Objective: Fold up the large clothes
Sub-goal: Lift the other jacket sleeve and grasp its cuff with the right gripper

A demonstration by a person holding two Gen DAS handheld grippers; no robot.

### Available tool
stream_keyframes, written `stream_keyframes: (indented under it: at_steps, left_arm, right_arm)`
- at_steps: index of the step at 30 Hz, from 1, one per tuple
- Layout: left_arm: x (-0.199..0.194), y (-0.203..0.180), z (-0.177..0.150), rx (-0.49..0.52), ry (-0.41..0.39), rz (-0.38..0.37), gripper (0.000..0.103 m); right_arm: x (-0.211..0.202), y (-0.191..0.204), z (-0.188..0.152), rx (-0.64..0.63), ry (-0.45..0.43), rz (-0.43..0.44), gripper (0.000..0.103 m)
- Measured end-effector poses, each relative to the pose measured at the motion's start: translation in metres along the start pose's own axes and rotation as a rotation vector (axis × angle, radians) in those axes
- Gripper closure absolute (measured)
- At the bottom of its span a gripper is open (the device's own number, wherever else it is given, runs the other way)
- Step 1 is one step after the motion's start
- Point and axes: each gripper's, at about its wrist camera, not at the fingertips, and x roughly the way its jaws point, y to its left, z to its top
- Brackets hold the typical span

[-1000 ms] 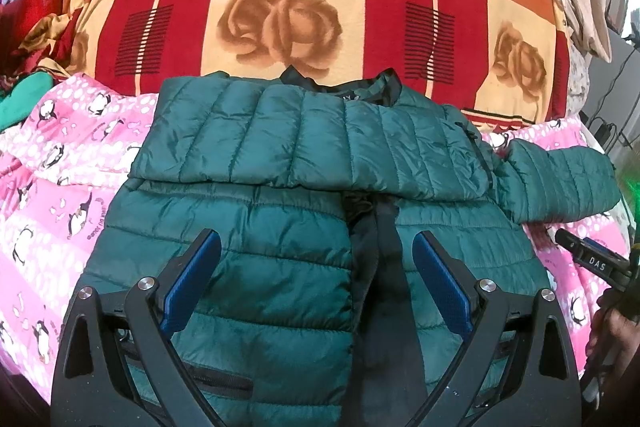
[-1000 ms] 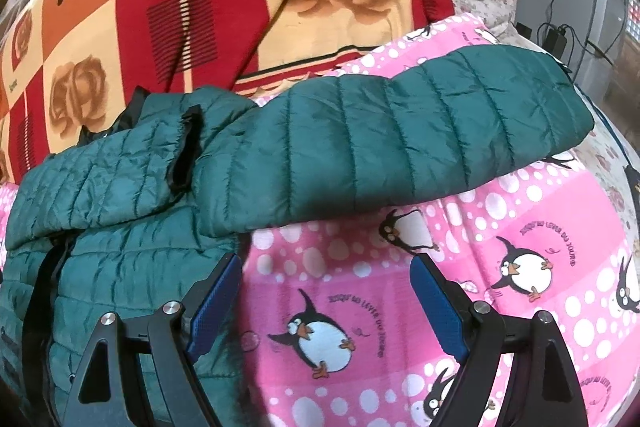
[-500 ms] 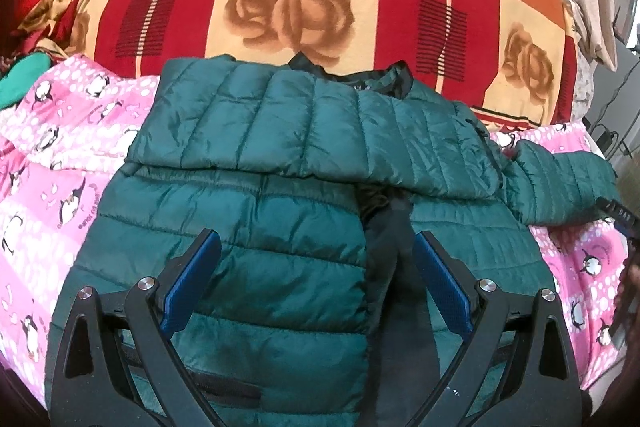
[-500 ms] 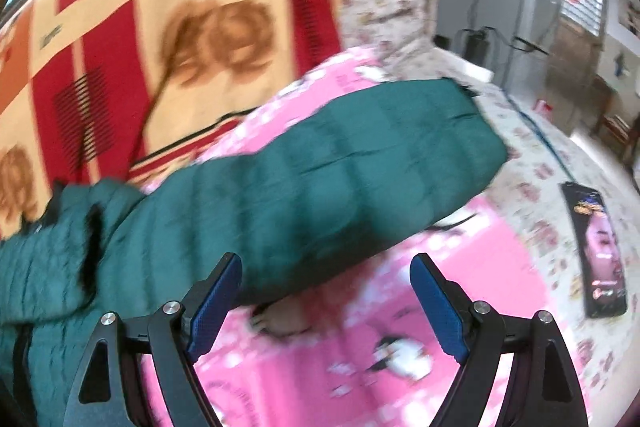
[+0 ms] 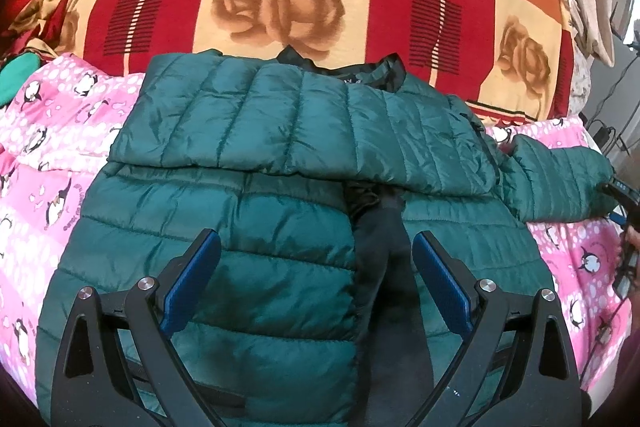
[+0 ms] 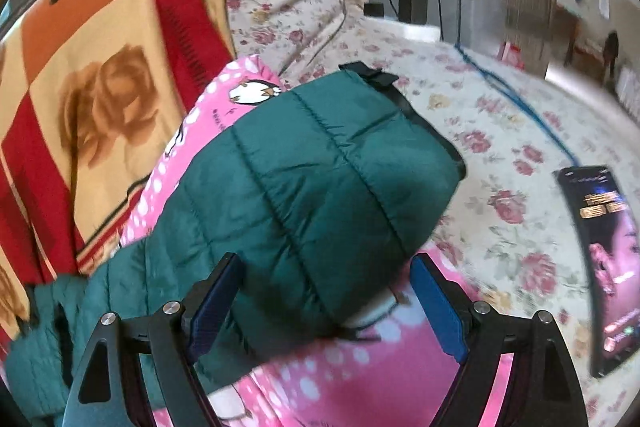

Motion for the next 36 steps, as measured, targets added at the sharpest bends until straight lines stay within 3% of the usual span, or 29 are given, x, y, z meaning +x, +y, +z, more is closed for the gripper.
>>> stream_keyframes:
  at_steps: [3,10,13,18,23,36]
  left_arm:
    - [-0.001,0.0,0.002,-0.004,-0.004,0.0,0.006]
    - [-0.003,0.012,0.009,-0.033,-0.022,0.027,0.006]
    - [-0.003,0.027,0.016,-0.075,-0.033,0.049,0.006]
    - [-0.01,0.056,0.026,-0.176,-0.059,0.049,0.006]
    - [-0.011,0.071,0.03,-0.204,-0.062,0.069,0.006]
    - [-0.007,0.081,0.043,-0.204,-0.05,0.07,0.006]
  right_arm:
    - [0.008,-0.007,0.004,0.037,-0.003,0.039,0.019]
    - [-0.005,-0.005,0.008,0.006,-0.065,0.13,0.074]
    - [-0.018,0.002,0.006,-0.021,-0.082,0.177,0.082]
    - [-0.047,0.028,-0.003,-0.055,-0.09,0.332,0.084]
    - [-0.072,0.077,-0.014,-0.127,-0.065,0.463,0.084]
    - [-0.097,0.217,-0.085,-0.367,0.067,0.64,0.085]
